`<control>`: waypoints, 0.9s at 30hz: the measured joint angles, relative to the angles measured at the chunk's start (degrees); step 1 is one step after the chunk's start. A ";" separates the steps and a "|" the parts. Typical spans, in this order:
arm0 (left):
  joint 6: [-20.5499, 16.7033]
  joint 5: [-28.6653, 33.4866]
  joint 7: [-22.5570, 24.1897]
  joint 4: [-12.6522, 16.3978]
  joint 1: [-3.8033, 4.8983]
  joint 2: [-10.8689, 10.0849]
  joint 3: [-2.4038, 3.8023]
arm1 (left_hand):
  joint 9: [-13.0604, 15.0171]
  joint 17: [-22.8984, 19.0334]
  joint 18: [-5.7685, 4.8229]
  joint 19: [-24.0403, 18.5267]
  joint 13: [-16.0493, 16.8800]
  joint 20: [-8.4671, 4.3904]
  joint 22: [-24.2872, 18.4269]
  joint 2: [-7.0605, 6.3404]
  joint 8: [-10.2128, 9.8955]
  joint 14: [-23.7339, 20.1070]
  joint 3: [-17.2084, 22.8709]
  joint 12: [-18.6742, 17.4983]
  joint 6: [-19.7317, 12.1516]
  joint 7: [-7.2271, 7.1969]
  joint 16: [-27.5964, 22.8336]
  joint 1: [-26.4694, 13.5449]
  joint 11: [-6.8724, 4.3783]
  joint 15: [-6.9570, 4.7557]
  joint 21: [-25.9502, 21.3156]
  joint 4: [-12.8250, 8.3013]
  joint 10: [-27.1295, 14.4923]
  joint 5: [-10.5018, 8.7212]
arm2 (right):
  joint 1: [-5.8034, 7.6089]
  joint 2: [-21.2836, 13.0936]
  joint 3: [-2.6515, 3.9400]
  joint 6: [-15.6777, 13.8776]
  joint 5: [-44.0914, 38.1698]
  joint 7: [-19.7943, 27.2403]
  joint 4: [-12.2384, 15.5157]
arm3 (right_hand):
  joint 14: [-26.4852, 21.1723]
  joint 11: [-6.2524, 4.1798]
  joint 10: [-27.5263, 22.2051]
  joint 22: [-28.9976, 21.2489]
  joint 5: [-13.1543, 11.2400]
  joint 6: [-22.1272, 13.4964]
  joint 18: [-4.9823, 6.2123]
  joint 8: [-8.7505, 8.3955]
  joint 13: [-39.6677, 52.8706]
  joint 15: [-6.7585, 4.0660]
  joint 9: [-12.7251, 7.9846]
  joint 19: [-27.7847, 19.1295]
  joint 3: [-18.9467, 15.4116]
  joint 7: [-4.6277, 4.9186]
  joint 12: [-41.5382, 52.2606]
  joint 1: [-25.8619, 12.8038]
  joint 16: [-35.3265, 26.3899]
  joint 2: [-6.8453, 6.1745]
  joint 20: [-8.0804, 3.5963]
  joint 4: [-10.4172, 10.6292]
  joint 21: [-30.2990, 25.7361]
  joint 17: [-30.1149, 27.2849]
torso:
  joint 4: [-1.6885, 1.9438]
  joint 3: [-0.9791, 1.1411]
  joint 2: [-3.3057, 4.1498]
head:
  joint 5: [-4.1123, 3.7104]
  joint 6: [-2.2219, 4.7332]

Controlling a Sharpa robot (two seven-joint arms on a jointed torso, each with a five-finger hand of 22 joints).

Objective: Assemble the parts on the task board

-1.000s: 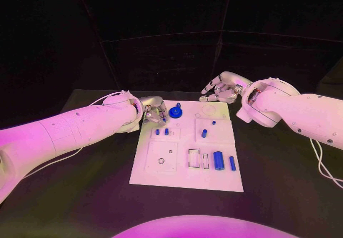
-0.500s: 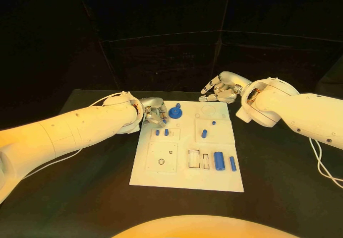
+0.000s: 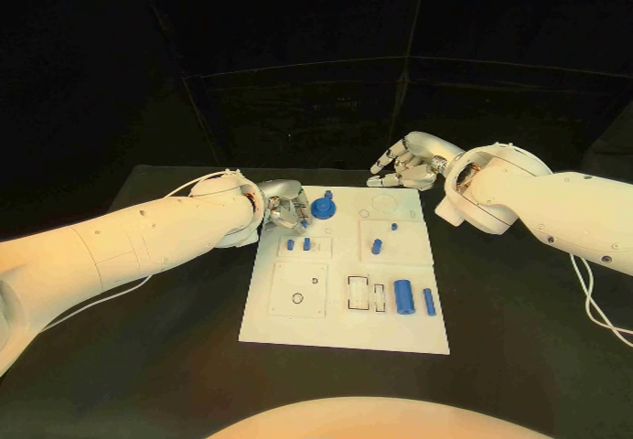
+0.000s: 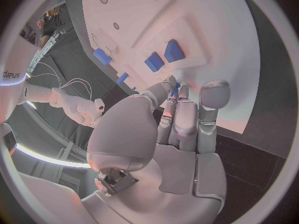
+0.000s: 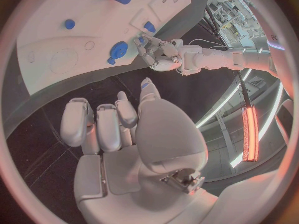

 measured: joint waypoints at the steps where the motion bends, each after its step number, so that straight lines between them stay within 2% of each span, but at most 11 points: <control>1: -0.02 0.00 -0.01 0.00 0.00 0.00 0.00 | -0.02 -0.08 0.00 -0.16 0.02 0.16 -0.07 -0.17 -0.30 0.00 -0.12 -0.20 -0.47 0.10 0.00 -0.17 -0.02 0.00 0.00 -0.12 -0.06 0.00 | 0.00 0.00 0.00 0.00 0.00 0.00 -0.02 | 0.00 0.00 0.00 0.00 0.00 0.00 0.00 0.00 0.00 0.00 0.00 0.00 0.00 0.00 0.00 0.00 0.00 0.00 0.00 0.00 0.00 0.00 | 0.00 0.00 0.00 | -0.01 0.00; 6: -0.06 -0.01 -0.06 0.08 0.00 -0.10 0.00 | -0.06 -0.32 0.00 -0.25 0.02 0.25 -0.16 -0.65 -0.52 0.00 -0.26 -0.28 -0.95 0.17 0.00 -0.20 0.04 0.00 0.00 -0.26 -0.66 0.00 | 0.00 0.00 0.00 0.00 0.00 0.01 -0.08 | 0.00 0.00 0.00 0.00 0.00 0.00 0.00 0.00 0.00 0.00 0.00 0.00 0.00 0.00 0.00 0.00 0.00 0.00 0.00 0.00 0.00 0.00 | 0.00 0.00 -0.01 | -0.02 0.00; 27: 0.10 -0.04 -0.30 1.86 0.00 -1.40 -0.01 | 0.04 -0.62 0.00 -0.25 0.12 0.25 -0.32 -0.65 -0.74 -0.01 -0.26 -0.28 -1.07 0.28 0.00 -0.20 0.20 -0.01 -0.27 -0.26 -1.23 0.00 | 0.00 0.00 0.00 0.01 0.00 0.03 -0.30 | 0.00 0.00 0.00 0.01 0.00 0.00 0.00 0.00 0.02 0.00 0.00 0.00 0.00 0.00 0.00 -0.01 0.01 0.00 0.00 0.00 0.00 0.01 | 0.03 -0.03 0.01 | 0.01 -0.07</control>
